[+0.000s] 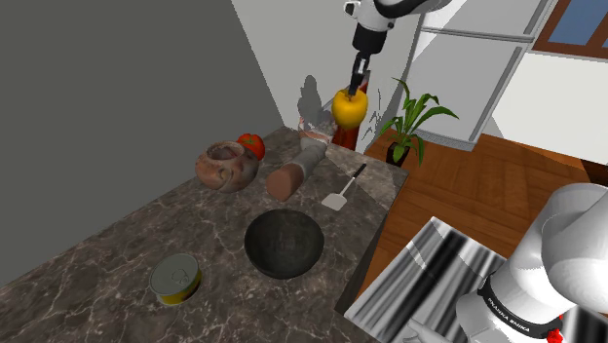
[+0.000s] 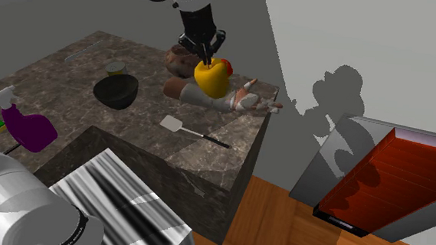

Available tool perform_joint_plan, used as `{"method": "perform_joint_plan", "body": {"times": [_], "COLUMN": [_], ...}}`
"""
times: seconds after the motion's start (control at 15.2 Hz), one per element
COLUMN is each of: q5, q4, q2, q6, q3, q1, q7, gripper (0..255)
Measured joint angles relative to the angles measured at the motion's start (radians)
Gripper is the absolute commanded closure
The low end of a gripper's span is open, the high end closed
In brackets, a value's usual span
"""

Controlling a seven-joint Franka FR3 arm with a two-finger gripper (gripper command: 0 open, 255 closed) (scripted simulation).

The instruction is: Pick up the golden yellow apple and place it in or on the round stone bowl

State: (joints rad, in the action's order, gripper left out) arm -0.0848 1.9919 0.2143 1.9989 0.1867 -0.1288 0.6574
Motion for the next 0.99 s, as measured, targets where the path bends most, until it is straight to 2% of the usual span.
{"method": "perform_joint_plan", "body": {"times": [0.33, 0.79, 0.99], "q5": [-0.018, -0.016, -0.01], "q4": [0.063, 0.086, 0.063], "q2": [0.087, 0.15, 0.156], "q6": [-0.031, -0.087, -0.124], "q3": [-0.077, -0.197, -0.247], "q1": [-0.036, -0.093, -0.115], "q7": [-0.117, -0.287, -0.354], "gripper": [255, 255, 255]}}
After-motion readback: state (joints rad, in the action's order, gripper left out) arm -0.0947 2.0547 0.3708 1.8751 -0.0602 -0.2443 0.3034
